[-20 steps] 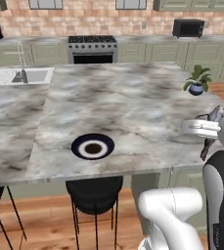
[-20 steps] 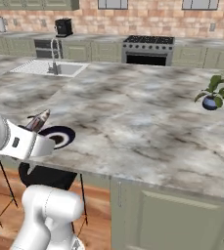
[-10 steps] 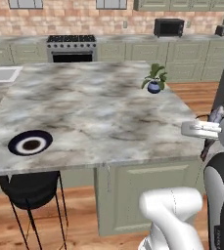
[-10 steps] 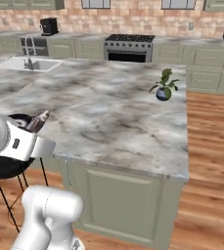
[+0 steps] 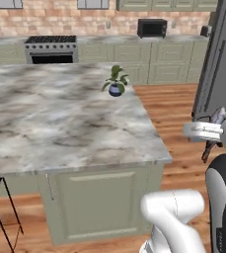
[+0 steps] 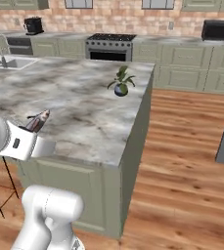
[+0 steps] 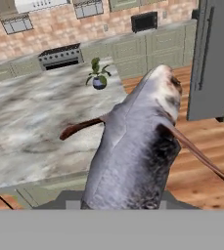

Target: Transport the fish and mushroom to the fridge. Place the fish on the rack containing meat and place the mushroom on the rack containing the vegetable, ensuring meats and vegetables are on different racks.

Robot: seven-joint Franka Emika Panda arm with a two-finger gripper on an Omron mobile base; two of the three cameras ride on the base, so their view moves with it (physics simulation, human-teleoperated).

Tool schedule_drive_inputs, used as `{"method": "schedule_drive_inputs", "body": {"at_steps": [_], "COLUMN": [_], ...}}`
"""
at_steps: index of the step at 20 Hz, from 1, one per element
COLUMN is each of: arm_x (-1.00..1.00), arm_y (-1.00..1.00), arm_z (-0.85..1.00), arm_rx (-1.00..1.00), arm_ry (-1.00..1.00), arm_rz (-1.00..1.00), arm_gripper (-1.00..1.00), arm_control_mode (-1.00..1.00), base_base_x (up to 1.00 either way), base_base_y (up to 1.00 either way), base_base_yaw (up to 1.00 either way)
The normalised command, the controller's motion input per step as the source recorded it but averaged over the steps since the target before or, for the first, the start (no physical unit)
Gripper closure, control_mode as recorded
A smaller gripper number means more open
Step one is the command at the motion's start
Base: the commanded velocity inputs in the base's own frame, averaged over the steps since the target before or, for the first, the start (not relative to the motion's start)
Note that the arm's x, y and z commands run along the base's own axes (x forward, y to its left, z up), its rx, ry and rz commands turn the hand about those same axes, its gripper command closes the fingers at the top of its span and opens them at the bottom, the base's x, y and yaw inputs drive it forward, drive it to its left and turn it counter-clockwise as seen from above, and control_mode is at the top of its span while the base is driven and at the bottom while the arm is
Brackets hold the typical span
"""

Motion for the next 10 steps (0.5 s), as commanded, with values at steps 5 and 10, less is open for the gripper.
{"method": "schedule_drive_inputs", "body": {"at_steps": [5,10], "arm_x": [0.00,0.00], "arm_y": [0.00,0.00], "arm_z": [0.00,0.00], "arm_rx": [0.00,0.00], "arm_ry": [0.00,0.00], "arm_rz": [0.00,0.00], "arm_gripper": [1.00,1.00], "arm_control_mode": [1.00,1.00], "base_base_x": [0.00,0.50], "base_base_y": [-1.00,-1.00], "base_base_yaw": [0.01,0.07]}}
